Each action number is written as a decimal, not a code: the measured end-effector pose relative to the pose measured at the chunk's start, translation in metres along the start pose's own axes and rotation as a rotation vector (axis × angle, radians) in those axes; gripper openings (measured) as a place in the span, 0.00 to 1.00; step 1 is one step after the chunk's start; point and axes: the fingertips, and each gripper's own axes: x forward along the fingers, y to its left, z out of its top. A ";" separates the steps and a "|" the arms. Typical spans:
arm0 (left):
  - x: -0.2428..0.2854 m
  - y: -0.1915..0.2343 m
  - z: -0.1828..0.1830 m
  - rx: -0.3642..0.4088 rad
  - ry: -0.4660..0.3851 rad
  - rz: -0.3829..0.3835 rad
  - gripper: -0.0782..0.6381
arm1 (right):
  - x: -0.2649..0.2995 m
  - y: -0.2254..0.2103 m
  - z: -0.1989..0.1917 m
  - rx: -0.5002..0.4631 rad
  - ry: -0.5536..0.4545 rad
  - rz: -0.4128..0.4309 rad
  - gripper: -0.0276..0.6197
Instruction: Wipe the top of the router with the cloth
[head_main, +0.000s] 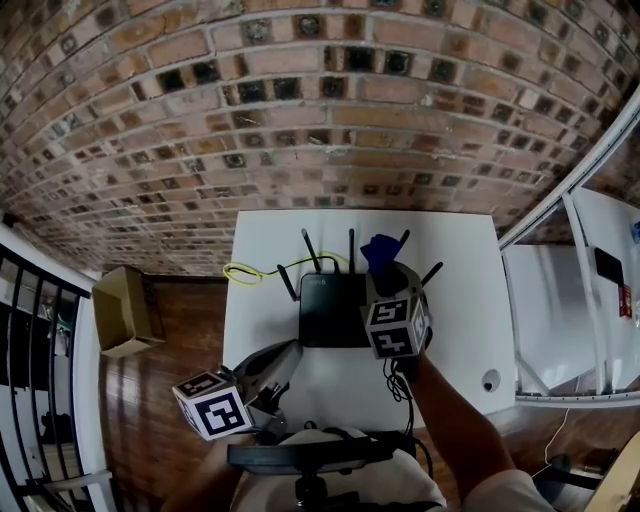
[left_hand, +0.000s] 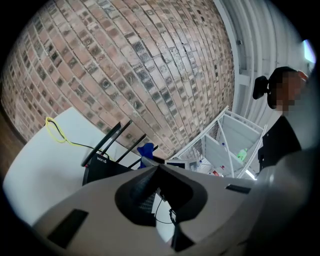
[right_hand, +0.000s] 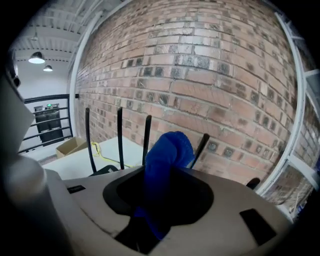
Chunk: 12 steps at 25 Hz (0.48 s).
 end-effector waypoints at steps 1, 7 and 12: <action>0.000 -0.002 0.002 0.002 -0.007 -0.006 0.12 | -0.004 0.003 0.011 -0.016 -0.037 0.004 0.27; -0.006 0.000 0.003 0.018 -0.008 -0.011 0.12 | -0.029 0.025 0.069 -0.111 -0.248 0.016 0.27; -0.011 0.001 0.004 0.019 -0.017 -0.008 0.12 | -0.032 0.038 0.087 -0.186 -0.278 0.034 0.27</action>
